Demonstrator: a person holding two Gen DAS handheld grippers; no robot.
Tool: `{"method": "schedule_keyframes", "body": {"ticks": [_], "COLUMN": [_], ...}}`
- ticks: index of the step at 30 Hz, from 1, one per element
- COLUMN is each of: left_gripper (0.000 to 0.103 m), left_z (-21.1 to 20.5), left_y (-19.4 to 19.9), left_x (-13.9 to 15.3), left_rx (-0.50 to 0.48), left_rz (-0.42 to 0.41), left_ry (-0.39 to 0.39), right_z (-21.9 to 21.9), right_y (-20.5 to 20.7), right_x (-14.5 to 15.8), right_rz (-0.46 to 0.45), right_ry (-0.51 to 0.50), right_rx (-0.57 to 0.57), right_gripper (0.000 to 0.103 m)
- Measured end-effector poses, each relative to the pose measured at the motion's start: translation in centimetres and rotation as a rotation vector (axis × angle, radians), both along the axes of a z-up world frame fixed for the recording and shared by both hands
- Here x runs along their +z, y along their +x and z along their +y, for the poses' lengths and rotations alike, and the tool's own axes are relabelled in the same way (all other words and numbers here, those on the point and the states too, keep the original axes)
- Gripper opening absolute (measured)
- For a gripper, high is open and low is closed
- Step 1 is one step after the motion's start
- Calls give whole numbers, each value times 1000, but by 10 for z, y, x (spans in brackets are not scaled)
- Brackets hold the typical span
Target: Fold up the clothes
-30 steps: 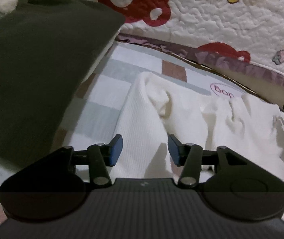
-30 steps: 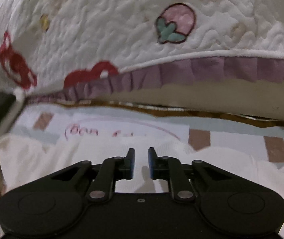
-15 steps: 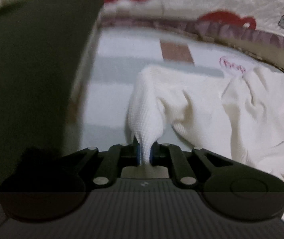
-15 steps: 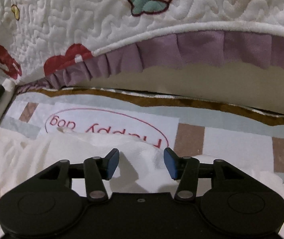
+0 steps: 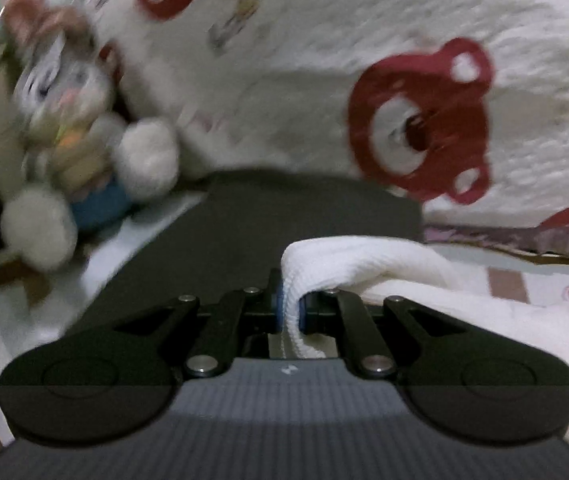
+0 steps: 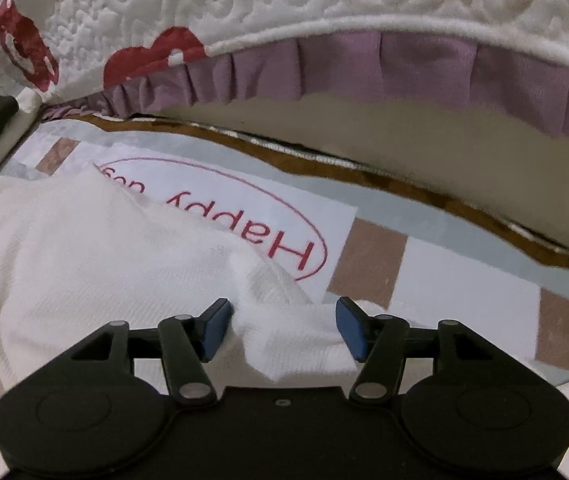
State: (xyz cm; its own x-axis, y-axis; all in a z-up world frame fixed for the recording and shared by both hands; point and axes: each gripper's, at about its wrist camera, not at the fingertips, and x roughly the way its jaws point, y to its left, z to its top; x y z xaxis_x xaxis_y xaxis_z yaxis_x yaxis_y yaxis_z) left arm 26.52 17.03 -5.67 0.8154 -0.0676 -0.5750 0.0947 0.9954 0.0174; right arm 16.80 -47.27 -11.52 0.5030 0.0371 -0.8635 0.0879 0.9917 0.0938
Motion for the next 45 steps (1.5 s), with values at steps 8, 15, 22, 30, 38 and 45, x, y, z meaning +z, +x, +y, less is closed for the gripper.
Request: {"method": "schedule_keyframes", "body": {"ticks": [8, 15, 22, 30, 38, 45], "left_gripper": [9, 9, 14, 19, 36, 39], "left_z": [21, 34, 50, 35, -111, -213], "left_y": [-6, 6, 13, -5, -16, -35], "left_x": [18, 23, 35, 36, -14, -29], "left_rx": [69, 119, 202, 87, -329, -494], "left_rz": [-45, -73, -96, 18, 232, 238], "left_ry": [-52, 91, 126, -50, -263, -306], "right_z": [4, 6, 9, 11, 27, 84], "right_y": [2, 6, 13, 25, 2, -114], "right_x": [-6, -9, -12, -20, 5, 95], "right_rz": [17, 16, 5, 10, -184, -402], "right_ry": [7, -30, -65, -92, -53, 39], "right_rx": [-5, -11, -14, -20, -46, 112], "right_gripper": [63, 64, 64, 69, 15, 15]}}
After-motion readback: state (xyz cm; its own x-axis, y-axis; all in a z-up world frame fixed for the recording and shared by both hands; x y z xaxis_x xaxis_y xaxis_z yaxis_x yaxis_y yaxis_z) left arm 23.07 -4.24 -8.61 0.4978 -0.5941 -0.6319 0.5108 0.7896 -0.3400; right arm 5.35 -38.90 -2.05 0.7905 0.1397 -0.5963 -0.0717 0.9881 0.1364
